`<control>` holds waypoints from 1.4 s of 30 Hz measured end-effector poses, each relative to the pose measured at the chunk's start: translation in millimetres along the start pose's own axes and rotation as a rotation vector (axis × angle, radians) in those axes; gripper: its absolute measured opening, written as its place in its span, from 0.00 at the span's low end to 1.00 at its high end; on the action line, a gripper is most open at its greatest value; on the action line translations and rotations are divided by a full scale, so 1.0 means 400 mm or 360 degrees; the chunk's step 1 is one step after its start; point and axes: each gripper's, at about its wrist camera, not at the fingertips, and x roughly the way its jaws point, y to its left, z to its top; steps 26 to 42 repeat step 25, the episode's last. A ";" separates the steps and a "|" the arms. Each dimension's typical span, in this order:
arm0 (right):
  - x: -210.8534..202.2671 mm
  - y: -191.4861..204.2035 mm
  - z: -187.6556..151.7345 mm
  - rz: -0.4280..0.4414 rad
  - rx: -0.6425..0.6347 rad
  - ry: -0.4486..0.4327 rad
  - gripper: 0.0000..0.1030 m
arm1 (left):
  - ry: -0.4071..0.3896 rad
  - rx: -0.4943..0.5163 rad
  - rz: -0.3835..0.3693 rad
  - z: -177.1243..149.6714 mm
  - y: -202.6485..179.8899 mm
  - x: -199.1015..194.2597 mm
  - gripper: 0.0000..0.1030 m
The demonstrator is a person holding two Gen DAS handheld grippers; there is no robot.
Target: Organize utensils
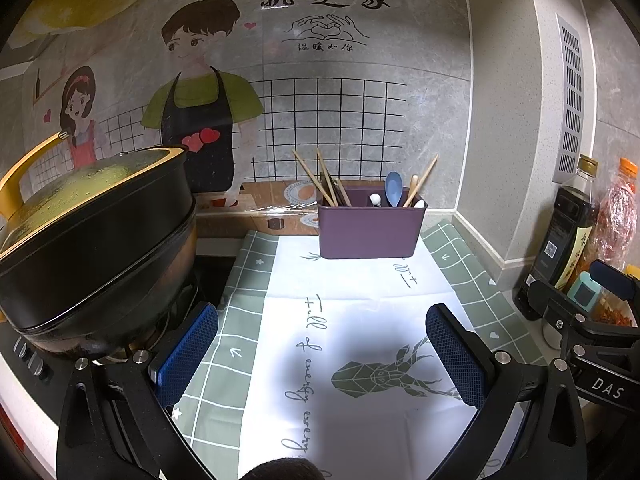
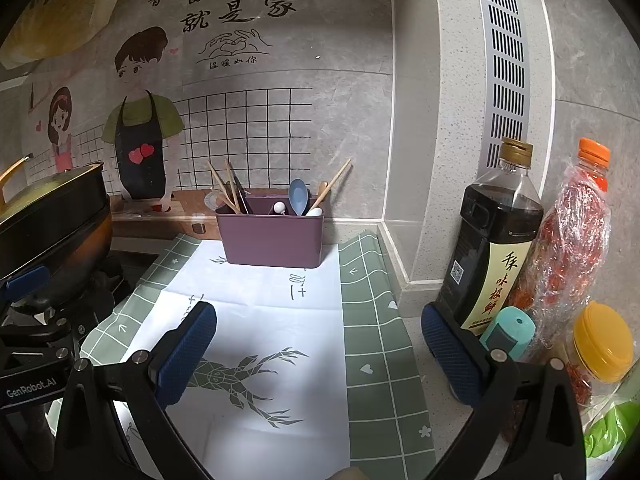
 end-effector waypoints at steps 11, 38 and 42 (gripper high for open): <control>0.001 -0.001 -0.001 0.0000 -0.0001 -0.0002 0.99 | 0.0001 -0.0005 0.0001 -0.001 -0.001 -0.003 1.00; -0.003 0.002 -0.001 0.0003 0.0000 -0.0001 0.99 | -0.0012 -0.0007 0.0023 -0.006 -0.013 -0.016 1.00; -0.003 0.002 -0.001 0.0003 0.0000 -0.0001 0.99 | -0.0012 -0.0007 0.0023 -0.006 -0.013 -0.016 1.00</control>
